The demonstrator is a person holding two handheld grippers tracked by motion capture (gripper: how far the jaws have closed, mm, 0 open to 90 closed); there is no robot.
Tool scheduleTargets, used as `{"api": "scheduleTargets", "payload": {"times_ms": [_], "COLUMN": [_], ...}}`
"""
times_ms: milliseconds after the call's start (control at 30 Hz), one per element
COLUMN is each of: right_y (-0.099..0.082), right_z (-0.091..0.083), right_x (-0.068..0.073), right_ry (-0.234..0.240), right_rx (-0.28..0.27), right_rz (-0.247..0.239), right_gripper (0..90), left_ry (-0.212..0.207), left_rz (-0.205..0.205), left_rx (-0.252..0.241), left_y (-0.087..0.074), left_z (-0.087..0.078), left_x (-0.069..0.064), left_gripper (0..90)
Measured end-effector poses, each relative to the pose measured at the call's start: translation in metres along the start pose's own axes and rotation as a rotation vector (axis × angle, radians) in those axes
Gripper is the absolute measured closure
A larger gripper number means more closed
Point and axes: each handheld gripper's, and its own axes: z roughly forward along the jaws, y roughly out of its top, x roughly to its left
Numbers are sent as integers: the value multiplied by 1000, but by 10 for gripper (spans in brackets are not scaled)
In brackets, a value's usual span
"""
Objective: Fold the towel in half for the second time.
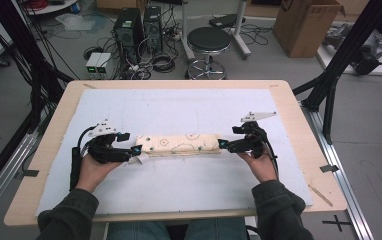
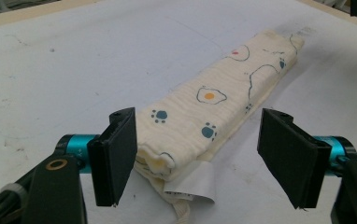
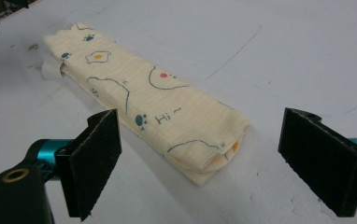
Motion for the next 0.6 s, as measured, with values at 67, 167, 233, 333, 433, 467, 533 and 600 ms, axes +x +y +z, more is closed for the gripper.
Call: {"api": "scheduleTargets", "payload": {"times_ms": [67,167,233,333,433,467,533,600], "right_y": [-1,-3,-5,-7,-9,-9,-10,-11], "right_z": [-2,-3,-4,-6,-7,-8,-10,-11], "right_x": [2,2,2,2,1,2,1,2], "right_ry": [1,0,-2,0,1,2,3,3], "right_rx": [1,-4,-7,-10,-15,-18,-22,-27], "right_rz": [9,6,9,13,14,17,17,19], "right_gripper": [125,125,125,125,125,125,125,124], "left_ry": [3,1,1,3,9,7,8,6], "left_rz": [0,4,4,12,10,11,11,13], "left_rx": [-2,-2,-4,3,1,0,0,-1], "left_y": [0,0,0,-1,-1,-1,-1,-2], "left_z": [-1,-4,-5,-7,-8,-8,-10,-11], "left_x": [-1,-2,-3,-5,-6,-6,-8,-9], "left_gripper": [292,291,290,289,288,286,285,284]}}
